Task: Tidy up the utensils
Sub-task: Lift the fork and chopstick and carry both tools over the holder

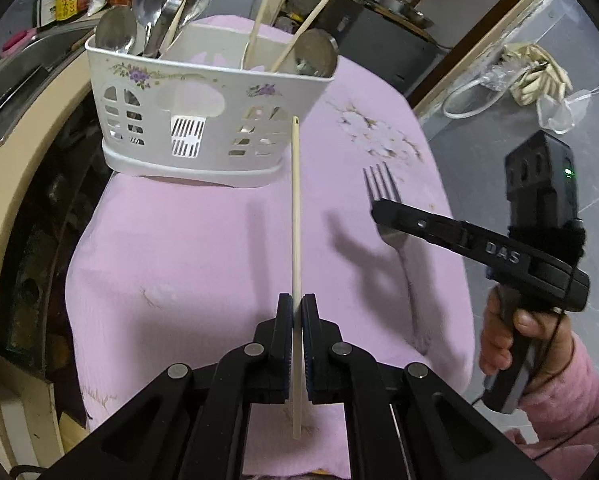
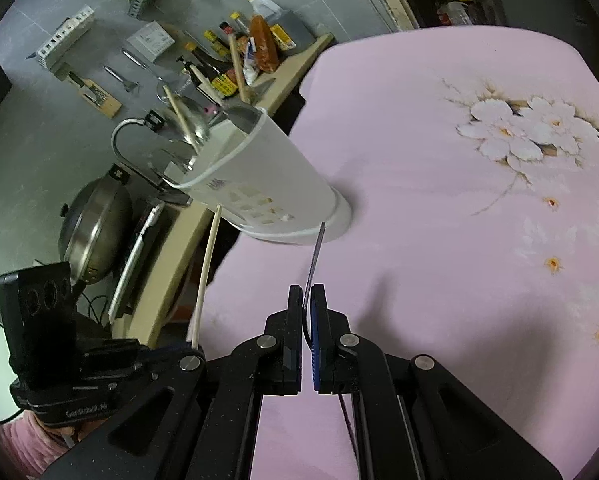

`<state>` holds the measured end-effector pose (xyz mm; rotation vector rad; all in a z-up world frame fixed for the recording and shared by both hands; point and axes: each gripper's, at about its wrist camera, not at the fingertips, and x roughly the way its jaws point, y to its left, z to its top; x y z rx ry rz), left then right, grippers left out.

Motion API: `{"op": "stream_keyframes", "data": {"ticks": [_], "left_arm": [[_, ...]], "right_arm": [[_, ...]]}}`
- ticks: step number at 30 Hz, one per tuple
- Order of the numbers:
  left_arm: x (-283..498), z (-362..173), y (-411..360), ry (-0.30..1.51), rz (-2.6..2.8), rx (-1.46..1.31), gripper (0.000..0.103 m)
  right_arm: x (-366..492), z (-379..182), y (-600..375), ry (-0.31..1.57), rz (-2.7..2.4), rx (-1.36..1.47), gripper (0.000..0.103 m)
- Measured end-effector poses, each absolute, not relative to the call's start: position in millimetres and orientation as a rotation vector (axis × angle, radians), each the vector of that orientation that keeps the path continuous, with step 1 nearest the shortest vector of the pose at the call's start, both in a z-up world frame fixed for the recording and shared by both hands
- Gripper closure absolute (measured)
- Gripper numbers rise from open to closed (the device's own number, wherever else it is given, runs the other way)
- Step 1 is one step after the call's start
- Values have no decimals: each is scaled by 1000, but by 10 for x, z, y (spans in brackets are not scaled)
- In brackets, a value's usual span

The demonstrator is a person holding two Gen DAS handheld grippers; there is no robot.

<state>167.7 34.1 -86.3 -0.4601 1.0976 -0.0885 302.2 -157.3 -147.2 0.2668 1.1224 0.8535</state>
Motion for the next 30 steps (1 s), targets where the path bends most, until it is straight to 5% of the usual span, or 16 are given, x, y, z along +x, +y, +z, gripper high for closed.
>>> {"op": "stream_keyframes", "data": {"ticks": [19,30], "left_arm": [[1882,412,1220,513,8,-420,98],[2290,554,1782,331,-11,-407,98]], "right_arm": [[3115,157,-1219,607,921,355,100],[3232,404,-769,406,804,376,100]]}}
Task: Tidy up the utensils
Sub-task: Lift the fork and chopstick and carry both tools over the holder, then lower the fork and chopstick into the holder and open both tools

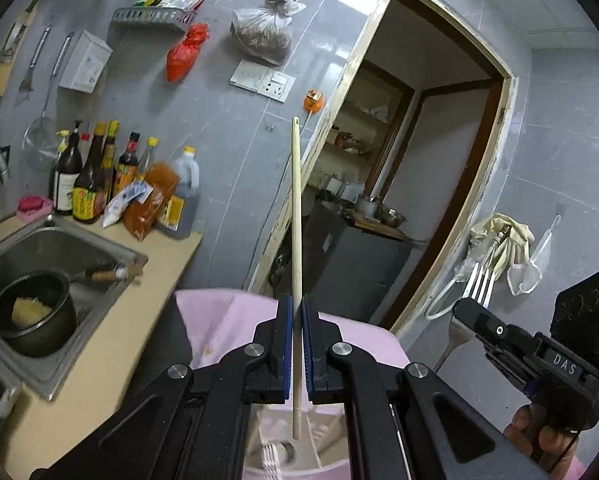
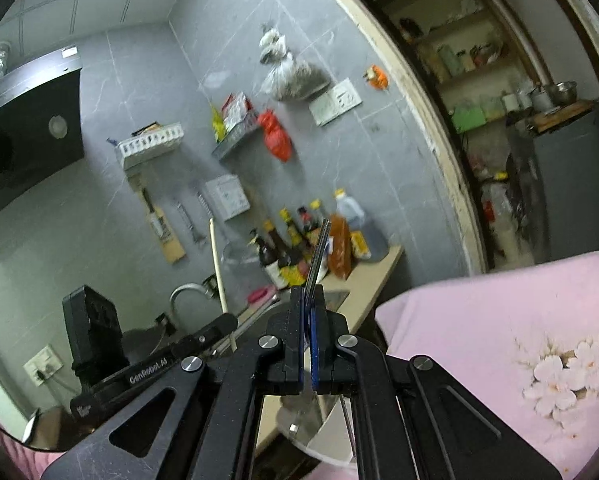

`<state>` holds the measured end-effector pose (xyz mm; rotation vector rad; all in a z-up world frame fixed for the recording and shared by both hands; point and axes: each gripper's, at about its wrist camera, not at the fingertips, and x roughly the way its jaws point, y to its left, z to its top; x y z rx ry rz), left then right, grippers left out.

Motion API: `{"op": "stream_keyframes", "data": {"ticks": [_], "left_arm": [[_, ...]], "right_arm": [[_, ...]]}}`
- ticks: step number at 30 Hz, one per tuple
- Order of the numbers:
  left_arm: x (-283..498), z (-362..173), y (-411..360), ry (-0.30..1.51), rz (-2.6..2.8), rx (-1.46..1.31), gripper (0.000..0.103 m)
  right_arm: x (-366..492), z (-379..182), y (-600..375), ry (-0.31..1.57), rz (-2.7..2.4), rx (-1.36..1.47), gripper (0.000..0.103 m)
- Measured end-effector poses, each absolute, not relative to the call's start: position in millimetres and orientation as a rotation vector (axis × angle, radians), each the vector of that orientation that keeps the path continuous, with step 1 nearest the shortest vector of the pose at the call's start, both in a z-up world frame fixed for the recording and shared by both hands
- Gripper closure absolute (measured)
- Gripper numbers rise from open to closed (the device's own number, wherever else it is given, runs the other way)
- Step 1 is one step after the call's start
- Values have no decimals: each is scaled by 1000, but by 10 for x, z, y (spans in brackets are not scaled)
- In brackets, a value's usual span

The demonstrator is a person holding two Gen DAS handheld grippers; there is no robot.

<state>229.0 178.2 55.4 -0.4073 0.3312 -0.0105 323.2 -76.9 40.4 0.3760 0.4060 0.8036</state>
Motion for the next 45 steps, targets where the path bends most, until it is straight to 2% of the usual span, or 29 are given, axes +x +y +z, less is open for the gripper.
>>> {"op": "stream_keyframes", "data": {"ticks": [6,16,26,38,40,41,42,43,45], "left_arm": [[2420,317,1845,318,-41,-381,98],[2481,-210,1880,316,-40,-374,98],[2371,-451,1688,301,-36,-233,98],[2291,-525,1588,407,-75,-201,98],[2292,-521,1589,425,-73,-207,98],[2291,-520,1580,433,-71,-208,97],[2290,-517,1578,448,-67,-209,96],[2284,-515,1577,460,-69,-214,90],[2264,-504,1589,478,-65,-230,64]], "right_arm": [[3239,215,-681,372,736,356,100],[3266,-290,-603,442,652,337,100],[3250,-516,-505,474,644,282,100],[3164,-574,-580,520,612,269,99],[3149,-573,-593,529,607,273,95],[3145,-569,-600,533,608,279,88],[3130,-560,-609,532,605,284,78],[3113,-545,-618,531,601,287,74],[3066,-516,-651,519,600,297,72]]}}
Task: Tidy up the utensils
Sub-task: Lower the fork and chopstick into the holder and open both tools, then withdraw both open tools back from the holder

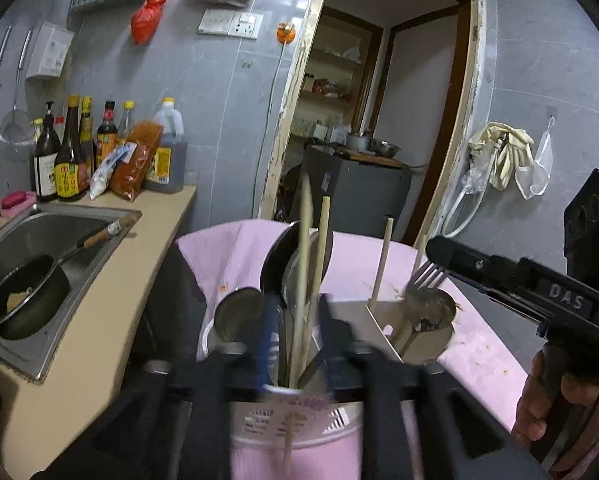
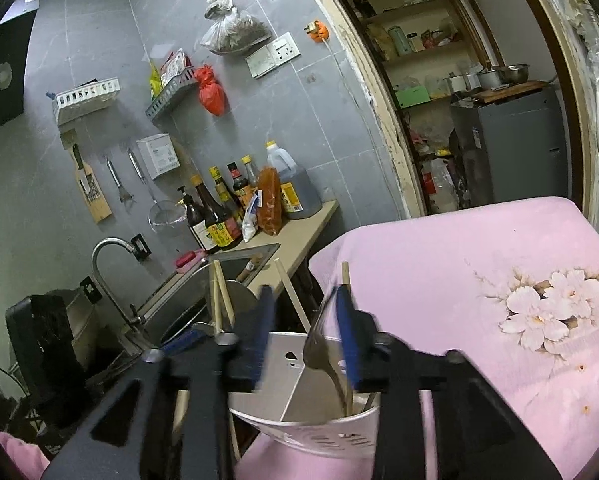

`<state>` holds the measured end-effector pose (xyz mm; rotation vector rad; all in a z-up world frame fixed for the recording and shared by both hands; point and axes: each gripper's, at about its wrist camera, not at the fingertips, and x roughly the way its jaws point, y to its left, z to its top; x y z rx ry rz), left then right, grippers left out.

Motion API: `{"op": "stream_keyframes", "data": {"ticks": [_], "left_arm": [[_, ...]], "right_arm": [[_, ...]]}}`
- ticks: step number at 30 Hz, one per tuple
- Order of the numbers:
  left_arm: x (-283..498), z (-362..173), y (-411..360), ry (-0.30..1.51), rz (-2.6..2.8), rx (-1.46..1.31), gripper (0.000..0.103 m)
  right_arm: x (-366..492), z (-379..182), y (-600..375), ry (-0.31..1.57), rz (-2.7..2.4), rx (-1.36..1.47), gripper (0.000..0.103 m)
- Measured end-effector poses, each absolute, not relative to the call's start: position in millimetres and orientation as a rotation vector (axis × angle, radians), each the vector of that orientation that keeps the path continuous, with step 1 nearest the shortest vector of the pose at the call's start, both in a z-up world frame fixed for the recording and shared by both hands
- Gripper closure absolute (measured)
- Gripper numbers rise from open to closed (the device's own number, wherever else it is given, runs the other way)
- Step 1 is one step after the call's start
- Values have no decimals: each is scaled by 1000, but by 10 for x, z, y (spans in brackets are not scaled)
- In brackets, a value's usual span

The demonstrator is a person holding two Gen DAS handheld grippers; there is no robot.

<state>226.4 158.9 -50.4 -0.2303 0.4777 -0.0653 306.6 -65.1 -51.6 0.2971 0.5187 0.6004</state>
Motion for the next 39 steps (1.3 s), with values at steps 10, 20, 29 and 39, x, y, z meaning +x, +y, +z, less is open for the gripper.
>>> {"op": "stream_keyframes", "data": {"ticks": [10,20,29,39], "left_arm": [[2054,-178,1560,440,-15,-261,50],[1666,240,1142,431,2,-258,16],[1131,199,732,479,51,-259,3],[570,-77,458,522,124,-222,3]], "right_arm": [[2814,-170,-1024,438,548,312,55],[2403,87,-1750,435,456,264,26],[1892,-15,-2275,498,404,211,13],[1347,-222,-2526,533,374,153,2]]}}
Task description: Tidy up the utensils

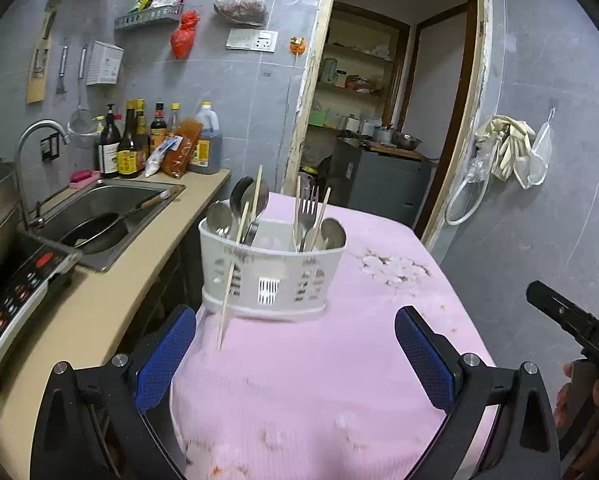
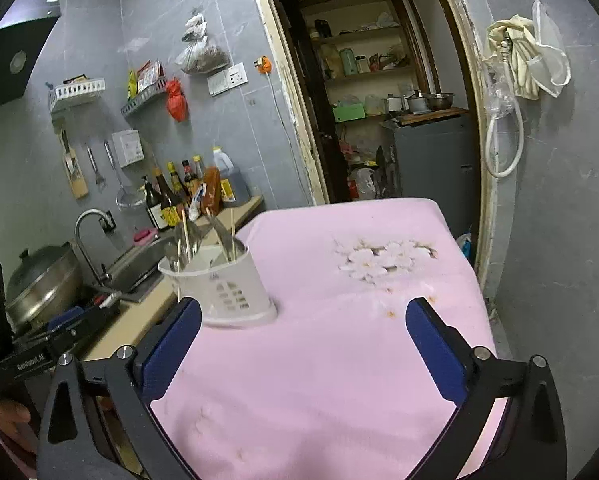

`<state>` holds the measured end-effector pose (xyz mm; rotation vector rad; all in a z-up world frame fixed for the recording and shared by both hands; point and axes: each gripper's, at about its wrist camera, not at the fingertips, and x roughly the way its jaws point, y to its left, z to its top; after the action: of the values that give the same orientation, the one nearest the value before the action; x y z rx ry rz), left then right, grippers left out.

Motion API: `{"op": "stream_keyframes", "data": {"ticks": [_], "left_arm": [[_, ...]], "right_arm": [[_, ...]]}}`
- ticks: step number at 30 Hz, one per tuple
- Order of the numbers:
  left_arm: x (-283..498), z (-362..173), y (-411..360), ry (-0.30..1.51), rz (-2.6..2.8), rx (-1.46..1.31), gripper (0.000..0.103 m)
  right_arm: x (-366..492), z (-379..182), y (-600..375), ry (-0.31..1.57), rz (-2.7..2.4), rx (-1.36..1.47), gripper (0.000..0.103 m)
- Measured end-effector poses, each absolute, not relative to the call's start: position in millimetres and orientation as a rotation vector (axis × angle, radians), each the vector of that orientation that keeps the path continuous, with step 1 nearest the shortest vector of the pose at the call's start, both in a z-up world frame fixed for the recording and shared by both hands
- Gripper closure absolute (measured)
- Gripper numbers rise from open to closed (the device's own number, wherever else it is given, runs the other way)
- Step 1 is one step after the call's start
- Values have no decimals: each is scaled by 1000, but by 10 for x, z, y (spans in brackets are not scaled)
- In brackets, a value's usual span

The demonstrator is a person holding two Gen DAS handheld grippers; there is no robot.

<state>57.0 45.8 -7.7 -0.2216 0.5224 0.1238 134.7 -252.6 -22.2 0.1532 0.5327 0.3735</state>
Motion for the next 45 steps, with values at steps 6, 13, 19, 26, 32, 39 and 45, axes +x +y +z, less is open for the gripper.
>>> {"op": "stream_keyframes", "data": {"ticks": [6,13,19,26,32,39,45], "left_arm": [[338,-139,390,512,151,-214,2],[236,-175,344,516,163,-203,2],[196,-156,304,505,162,-189,2],[190,-159,300,504,162,-188,2],[187,-157,292,504,162,-185,2],[190,-151,311,497,164,-179,2],[181,-131,338,489,167,-178,2]], "right_arm": [[1078,-311,-2532,533,371,113,2],[983,-293,-2524,529,373,104,2],[971,-278,-2501,528,379,101,2],[964,-278,-2484,529,378,100,2],[974,-281,-2469,535,375,106,2],[986,-271,-2445,533,375,107,2],[978,-260,-2437,529,376,107,2]]}}
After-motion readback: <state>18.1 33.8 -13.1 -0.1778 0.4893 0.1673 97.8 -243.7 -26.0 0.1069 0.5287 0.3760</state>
